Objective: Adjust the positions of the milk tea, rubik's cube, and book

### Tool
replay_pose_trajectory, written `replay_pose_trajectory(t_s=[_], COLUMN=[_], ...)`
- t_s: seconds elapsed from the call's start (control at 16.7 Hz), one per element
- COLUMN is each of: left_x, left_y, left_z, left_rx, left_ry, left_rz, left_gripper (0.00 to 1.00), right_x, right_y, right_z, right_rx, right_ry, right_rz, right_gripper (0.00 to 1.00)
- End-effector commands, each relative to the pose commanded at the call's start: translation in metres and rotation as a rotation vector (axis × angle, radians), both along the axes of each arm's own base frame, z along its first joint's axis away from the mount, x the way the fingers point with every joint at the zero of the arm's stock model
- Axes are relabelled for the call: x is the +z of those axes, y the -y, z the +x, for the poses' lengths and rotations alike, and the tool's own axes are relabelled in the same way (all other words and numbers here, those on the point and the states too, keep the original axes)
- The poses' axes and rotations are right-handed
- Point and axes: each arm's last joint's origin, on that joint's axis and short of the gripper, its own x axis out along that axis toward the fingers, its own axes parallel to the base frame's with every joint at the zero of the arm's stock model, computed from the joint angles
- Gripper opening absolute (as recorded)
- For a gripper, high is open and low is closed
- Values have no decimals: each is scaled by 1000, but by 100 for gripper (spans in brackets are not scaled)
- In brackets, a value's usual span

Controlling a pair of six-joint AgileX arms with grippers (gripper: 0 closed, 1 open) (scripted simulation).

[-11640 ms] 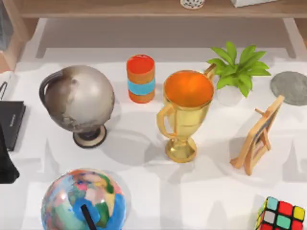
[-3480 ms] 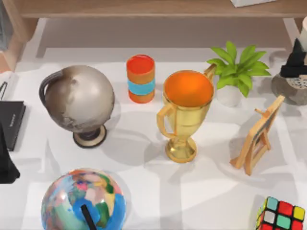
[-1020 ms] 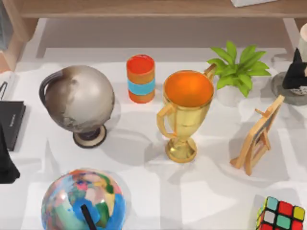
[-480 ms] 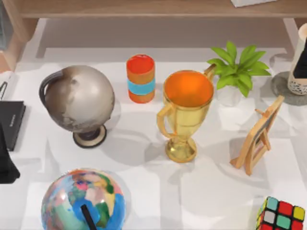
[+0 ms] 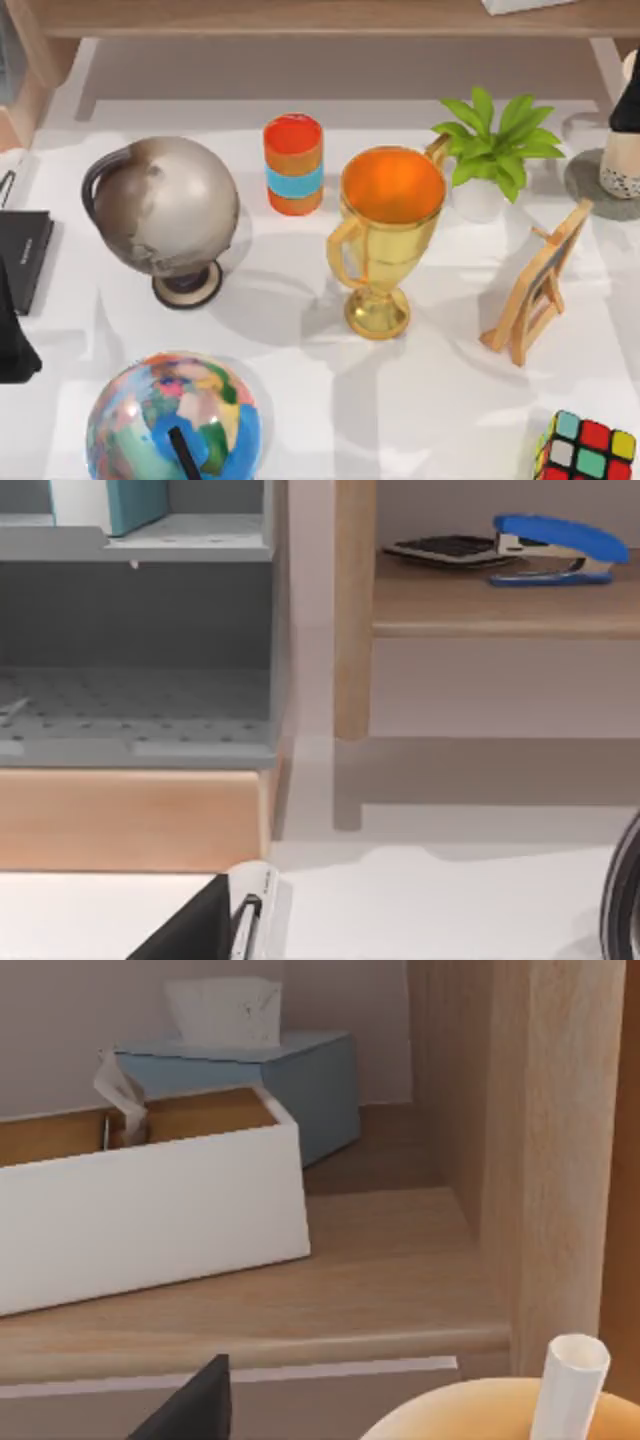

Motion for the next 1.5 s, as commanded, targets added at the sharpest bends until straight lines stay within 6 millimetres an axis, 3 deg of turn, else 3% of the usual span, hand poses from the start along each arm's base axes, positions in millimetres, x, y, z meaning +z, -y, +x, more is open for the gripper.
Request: replay_pose_trajectory(t_s=[0.36,0.66,0.9,1.14,1.5], left_x=[0,0,0,0,0], left_y=[0,0,0,0,0], left_z=[0,0,0,0,0], left_rx=[0,0,0,0,0], left_ry=[0,0,0,0,0], left_rz=[0,0,0,0,0], left_gripper=[100,100,100,100,100], right_x=[62,87,85,70,43], right_y=[-38,-74,-95,-109,-116], right_z=[0,-34,-81,-125,-158], right_rx=[69,59,-9,-98,-229], right_ry=[-118,-504,-900,-1255,-1559], right_rz=[305,506,523,426,250], right_gripper=[100,100,100,100,100])
